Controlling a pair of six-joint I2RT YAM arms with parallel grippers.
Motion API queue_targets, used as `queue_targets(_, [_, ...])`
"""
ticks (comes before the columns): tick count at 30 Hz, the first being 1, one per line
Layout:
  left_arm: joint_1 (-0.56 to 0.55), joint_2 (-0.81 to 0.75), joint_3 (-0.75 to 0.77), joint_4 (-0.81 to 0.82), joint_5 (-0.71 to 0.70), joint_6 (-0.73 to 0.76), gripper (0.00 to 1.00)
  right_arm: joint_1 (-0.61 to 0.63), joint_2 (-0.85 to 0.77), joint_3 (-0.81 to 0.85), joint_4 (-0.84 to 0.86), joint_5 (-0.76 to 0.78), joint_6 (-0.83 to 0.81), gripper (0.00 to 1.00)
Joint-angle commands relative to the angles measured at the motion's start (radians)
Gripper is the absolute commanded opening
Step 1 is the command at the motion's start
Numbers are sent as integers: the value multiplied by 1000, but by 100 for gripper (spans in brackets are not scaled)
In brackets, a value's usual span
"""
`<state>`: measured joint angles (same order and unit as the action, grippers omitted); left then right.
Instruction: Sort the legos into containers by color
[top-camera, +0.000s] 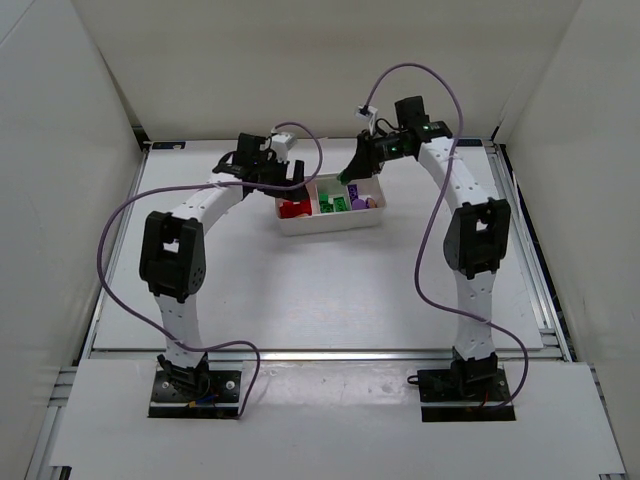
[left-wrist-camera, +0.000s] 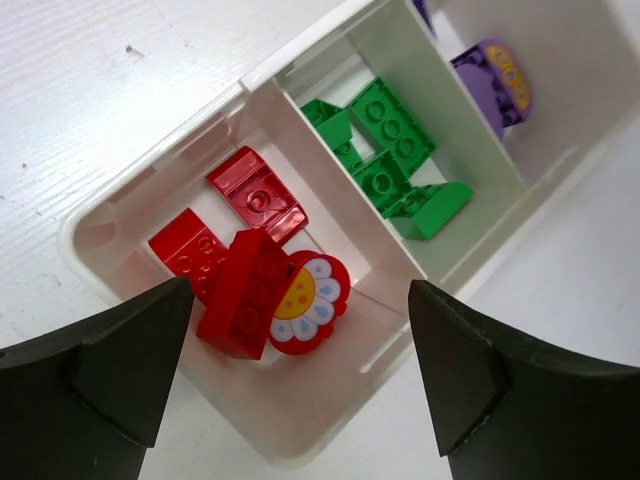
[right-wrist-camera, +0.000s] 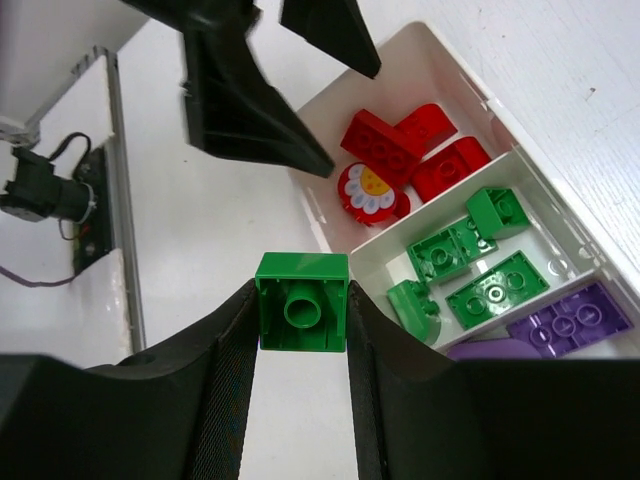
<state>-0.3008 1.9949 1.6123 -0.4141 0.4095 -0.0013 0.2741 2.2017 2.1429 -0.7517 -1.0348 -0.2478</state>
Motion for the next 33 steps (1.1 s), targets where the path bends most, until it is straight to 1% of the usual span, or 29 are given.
queue_targets(1, [28,-157,-61,197,80,-78,99,37,45,60,-12,65,-59,0])
queue_targets(6, [42,-231,-31,173,69,-105,99,89,114,101,11,235,-65,0])
queue_targets(7, [45,-243,-31,149,49,-92,99,92,122,103,17,293,-70,0])
queue_targets(8, [45,-270,-32,103,-21,-48,100,117,145,106,23,376,-88,0])
queue_targets(10, [52,-294,-40,88,-35,-29,99,120,162,104,25,421,-93,1])
queue_targets(12, [64,-324,-72,81,-58,-23,99,129,174,104,26,450,-99,5])
queue_targets(15, [78,-343,-101,49,-104,-8,99,145,188,92,29,493,-125,38])
queue_targets(16, [80,-347,-104,38,-116,-6,99,148,193,91,29,499,-127,51])
queue_targets(17, [89,-347,-114,20,-120,-8,99,146,194,91,29,505,-125,57])
queue_targets(18, [94,-346,-115,11,-123,-9,99,148,197,91,32,506,-123,67])
queue_targets(19, [98,-340,-115,-1,-161,-31,100,148,196,89,32,507,-122,83])
queue_targets(22, [112,-324,-97,-72,-205,-32,99,149,181,83,38,499,-120,99])
queue_targets(25, [144,-347,-129,-78,-225,-42,99,148,133,81,38,492,-114,99])
queue_targets(28, [169,-366,-156,-87,-227,-31,99,126,41,60,41,473,-87,99])
queue_targets(29, [173,-380,-166,-89,-218,-25,99,120,-15,48,46,458,-58,99])
queue_targets(32, [183,-403,-196,-103,-140,21,100,77,-106,-26,41,432,-50,99])
queue_targets(33, [175,-409,-206,-101,-130,23,99,65,-165,-50,38,433,-54,99])
